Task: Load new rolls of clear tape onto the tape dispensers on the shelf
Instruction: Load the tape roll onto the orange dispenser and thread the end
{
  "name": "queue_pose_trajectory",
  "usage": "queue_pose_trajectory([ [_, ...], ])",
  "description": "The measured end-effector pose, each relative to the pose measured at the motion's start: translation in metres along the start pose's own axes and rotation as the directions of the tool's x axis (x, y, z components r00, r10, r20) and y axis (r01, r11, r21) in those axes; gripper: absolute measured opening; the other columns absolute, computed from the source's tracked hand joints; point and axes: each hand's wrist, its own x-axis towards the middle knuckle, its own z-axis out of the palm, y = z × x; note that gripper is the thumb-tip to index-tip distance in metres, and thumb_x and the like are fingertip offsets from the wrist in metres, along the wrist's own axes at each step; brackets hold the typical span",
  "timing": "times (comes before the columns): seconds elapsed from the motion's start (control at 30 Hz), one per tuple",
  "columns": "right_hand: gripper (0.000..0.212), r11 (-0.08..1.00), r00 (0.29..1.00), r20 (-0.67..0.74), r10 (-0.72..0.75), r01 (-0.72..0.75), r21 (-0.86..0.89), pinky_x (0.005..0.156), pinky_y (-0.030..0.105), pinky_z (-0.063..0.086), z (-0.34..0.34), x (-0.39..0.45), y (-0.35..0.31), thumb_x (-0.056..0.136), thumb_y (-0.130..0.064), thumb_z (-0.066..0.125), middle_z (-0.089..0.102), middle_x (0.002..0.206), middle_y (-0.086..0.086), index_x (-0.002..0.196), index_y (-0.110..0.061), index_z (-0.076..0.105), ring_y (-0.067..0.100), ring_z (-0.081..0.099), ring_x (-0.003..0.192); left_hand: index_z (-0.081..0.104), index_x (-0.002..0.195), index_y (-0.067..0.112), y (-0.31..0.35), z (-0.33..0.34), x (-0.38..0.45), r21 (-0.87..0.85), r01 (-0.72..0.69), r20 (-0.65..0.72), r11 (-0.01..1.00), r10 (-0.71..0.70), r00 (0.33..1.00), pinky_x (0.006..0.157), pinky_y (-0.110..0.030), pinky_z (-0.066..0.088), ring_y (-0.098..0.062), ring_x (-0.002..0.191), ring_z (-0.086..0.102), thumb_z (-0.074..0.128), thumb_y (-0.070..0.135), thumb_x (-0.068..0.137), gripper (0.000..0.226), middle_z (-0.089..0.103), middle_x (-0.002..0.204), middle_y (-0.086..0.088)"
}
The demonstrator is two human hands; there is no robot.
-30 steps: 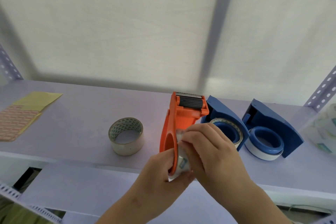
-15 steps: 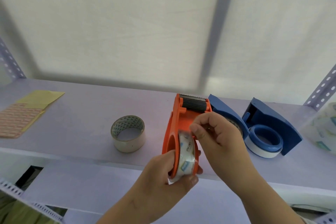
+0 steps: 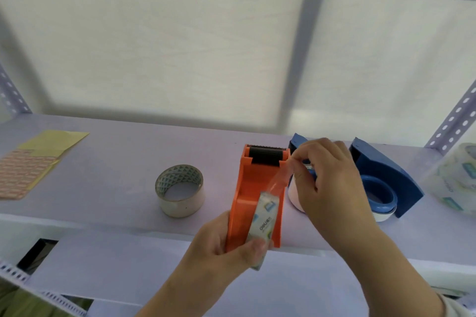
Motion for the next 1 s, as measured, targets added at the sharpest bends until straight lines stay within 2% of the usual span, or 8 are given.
queue_pose_trajectory([
  [0.13,0.010,1.000,0.998,0.067,0.005,-0.006,0.021,0.068,0.014,0.032,0.002,0.006,0.003,0.086,-0.008,0.063,0.057,0.080,-0.005,0.078,-0.013,0.060,0.016,0.046,0.080,0.070,0.100,0.016,0.002,-0.001,0.000,-0.026,0.064,0.030,0.998,-0.064,0.998,0.077,-0.034,0.056,-0.023,0.084,0.068,0.083,0.041,0.053,0.054,0.074,0.091,-0.016],
  [0.23,0.011,0.999,0.994,0.107,0.011,-0.015,0.038,0.068,0.012,0.032,0.005,0.010,0.001,0.086,-0.009,0.063,0.052,0.080,-0.011,0.078,-0.015,0.060,0.013,0.044,0.079,0.075,0.085,0.014,0.001,0.000,0.004,-0.045,0.122,-0.038,0.991,-0.124,0.992,0.064,-0.026,0.057,-0.017,0.072,0.070,0.090,0.051,0.033,0.065,0.075,0.075,-0.006],
  [0.43,0.010,0.991,0.992,0.075,0.101,-0.107,0.075,0.061,0.010,0.032,0.008,0.016,0.007,0.088,-0.008,0.061,0.054,0.080,-0.007,0.078,-0.012,0.061,0.006,0.046,0.069,0.073,0.093,0.015,0.005,-0.003,0.000,0.070,0.147,0.017,0.987,-0.149,0.989,0.061,-0.019,0.050,-0.008,0.067,0.066,0.077,0.026,0.054,0.041,0.074,0.073,0.002],
  [0.57,0.019,0.980,0.985,0.069,0.161,-0.168,0.110,0.060,0.003,0.037,0.006,0.026,0.012,0.089,-0.008,0.059,0.052,0.078,-0.009,0.074,-0.019,0.055,-0.003,0.049,0.069,0.074,0.091,0.023,0.005,-0.005,-0.001,0.116,0.132,0.048,0.984,-0.138,0.989,0.067,-0.021,0.052,-0.011,0.074,0.070,0.081,0.029,0.054,0.038,0.076,0.080,0.002],
  [0.67,0.020,0.970,0.975,0.102,0.195,-0.207,0.124,0.060,0.009,0.038,0.007,0.029,0.013,0.090,-0.010,0.058,0.052,0.079,-0.011,0.074,-0.021,0.054,0.002,0.054,0.073,0.075,0.079,0.013,0.006,-0.006,0.000,0.008,0.159,0.019,0.987,-0.160,0.987,0.057,-0.022,0.049,-0.013,0.058,0.062,0.086,0.049,0.047,0.050,0.069,0.062,-0.002],
  [0.77,0.014,0.955,0.965,0.070,0.252,-0.260,0.144,0.064,0.021,0.048,0.006,0.034,0.018,0.091,-0.012,0.057,0.058,0.085,-0.003,0.078,-0.018,0.056,0.013,0.059,0.074,0.074,0.082,0.014,0.009,-0.011,-0.001,0.005,0.159,0.079,0.987,-0.159,0.984,0.061,-0.025,0.047,-0.014,0.063,0.061,0.076,0.028,0.056,0.029,0.068,0.065,0.000],
  [0.87,0.011,0.924,0.945,0.063,0.321,-0.327,0.196,0.071,0.041,0.057,0.003,0.040,0.025,0.092,-0.015,0.056,0.065,0.085,0.007,0.082,-0.017,0.057,0.023,0.065,0.073,0.072,0.087,0.014,0.010,-0.012,-0.004,-0.006,0.170,0.142,0.985,-0.167,0.976,0.062,-0.023,0.048,-0.012,0.064,0.062,0.080,0.025,0.053,0.037,0.070,0.068,0.002],
  [1.0,0.010,0.910,0.931,0.065,0.360,-0.365,0.198,0.066,0.039,0.058,0.003,0.045,0.032,0.094,-0.016,0.054,0.067,0.086,0.011,0.084,-0.017,0.057,0.024,0.066,0.067,0.075,0.079,0.011,0.007,-0.014,-0.005,-0.064,0.159,0.102,0.985,-0.152,0.983,0.064,-0.028,0.047,-0.014,0.058,0.060,0.081,0.043,0.055,0.040,0.068,0.061,-0.001],
])
